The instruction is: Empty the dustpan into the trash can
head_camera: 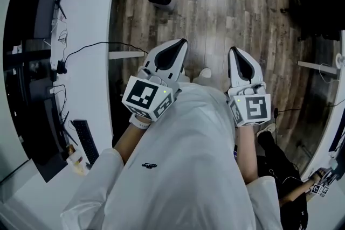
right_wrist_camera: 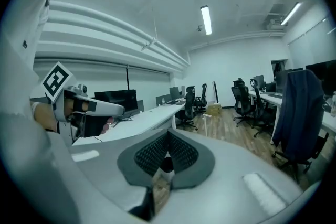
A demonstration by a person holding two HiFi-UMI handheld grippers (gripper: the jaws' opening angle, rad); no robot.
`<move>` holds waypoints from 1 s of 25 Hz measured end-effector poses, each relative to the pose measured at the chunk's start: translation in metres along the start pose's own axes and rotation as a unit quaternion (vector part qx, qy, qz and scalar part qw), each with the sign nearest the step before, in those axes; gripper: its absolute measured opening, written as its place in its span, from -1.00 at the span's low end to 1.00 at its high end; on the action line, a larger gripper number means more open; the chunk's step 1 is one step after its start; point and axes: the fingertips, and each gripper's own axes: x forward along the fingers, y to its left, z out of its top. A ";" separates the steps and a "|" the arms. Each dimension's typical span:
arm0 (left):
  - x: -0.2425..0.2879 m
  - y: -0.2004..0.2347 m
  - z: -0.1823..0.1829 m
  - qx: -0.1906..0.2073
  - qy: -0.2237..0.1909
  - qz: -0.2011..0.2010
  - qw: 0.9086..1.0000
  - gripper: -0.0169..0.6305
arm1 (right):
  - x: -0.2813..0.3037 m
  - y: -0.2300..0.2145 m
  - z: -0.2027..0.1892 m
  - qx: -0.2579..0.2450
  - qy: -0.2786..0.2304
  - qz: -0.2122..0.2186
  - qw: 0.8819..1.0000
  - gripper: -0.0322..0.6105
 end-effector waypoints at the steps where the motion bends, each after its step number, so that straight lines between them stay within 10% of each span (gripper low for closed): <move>1: 0.004 -0.004 0.000 0.000 0.001 0.000 1.000 -0.93 | -0.003 -0.006 -0.002 0.005 -0.006 -0.002 1.000 -0.87; 13: 0.031 -0.007 -0.009 -0.055 0.019 0.003 0.998 -0.93 | -0.016 -0.049 -0.031 0.024 0.007 -0.002 1.000 -0.87; 17: 0.042 0.020 -0.004 -0.068 0.012 0.021 0.997 -0.93 | 0.007 -0.053 -0.033 0.019 0.016 0.009 1.000 -0.87; 21: 0.058 0.054 0.012 -0.176 -0.014 0.018 0.984 -0.93 | 0.048 -0.046 -0.028 0.018 0.031 0.052 0.998 -0.87; 25: 0.090 0.108 0.031 -0.165 -0.022 0.037 0.985 -0.93 | 0.116 -0.051 -0.018 0.006 0.046 0.065 0.997 -0.87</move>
